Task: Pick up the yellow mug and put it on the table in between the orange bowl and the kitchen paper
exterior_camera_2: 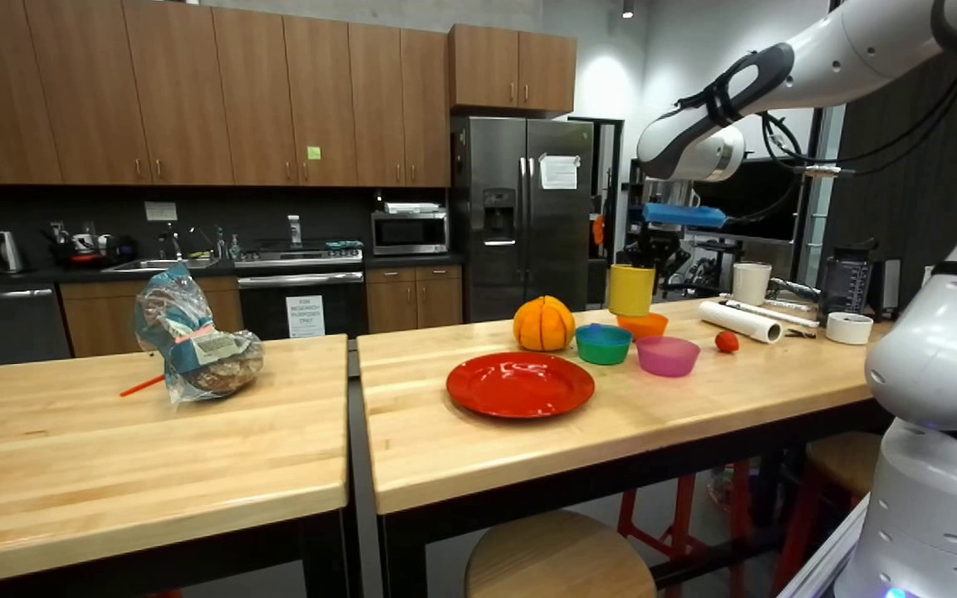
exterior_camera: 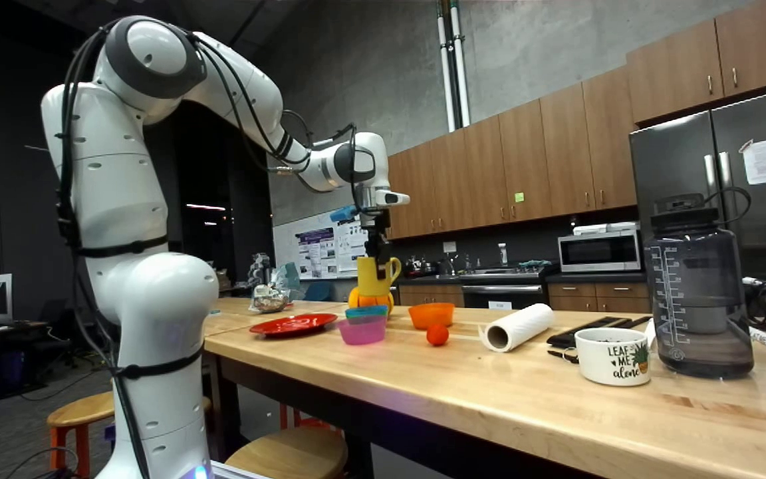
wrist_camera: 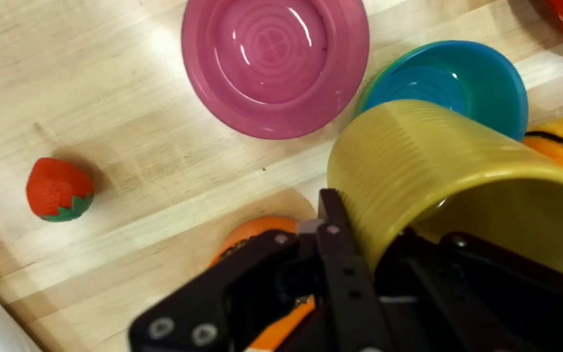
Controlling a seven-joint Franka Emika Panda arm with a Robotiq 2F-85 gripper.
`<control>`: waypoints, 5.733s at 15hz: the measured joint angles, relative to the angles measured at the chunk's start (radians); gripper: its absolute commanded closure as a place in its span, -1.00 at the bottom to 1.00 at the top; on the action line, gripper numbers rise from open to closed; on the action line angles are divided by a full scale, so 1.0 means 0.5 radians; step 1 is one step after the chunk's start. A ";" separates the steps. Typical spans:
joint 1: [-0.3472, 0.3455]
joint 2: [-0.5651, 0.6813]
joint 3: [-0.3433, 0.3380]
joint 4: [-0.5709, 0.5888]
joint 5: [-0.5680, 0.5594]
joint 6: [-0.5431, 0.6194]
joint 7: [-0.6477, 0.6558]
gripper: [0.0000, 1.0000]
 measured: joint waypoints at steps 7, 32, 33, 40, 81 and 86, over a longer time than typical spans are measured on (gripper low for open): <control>-0.099 0.000 -0.104 0.002 -0.007 -0.037 -0.112 0.95; -0.363 0.264 -0.337 0.267 -0.284 -0.155 0.178 0.95; -0.363 0.284 -0.337 0.293 -0.284 -0.196 0.219 0.95; -0.336 0.433 -0.328 0.419 -0.241 -0.340 0.647 0.95; -0.245 1.049 -0.335 0.884 -0.148 -0.053 2.191 0.33; -0.238 1.039 -0.335 0.933 -0.149 -0.053 2.191 -0.20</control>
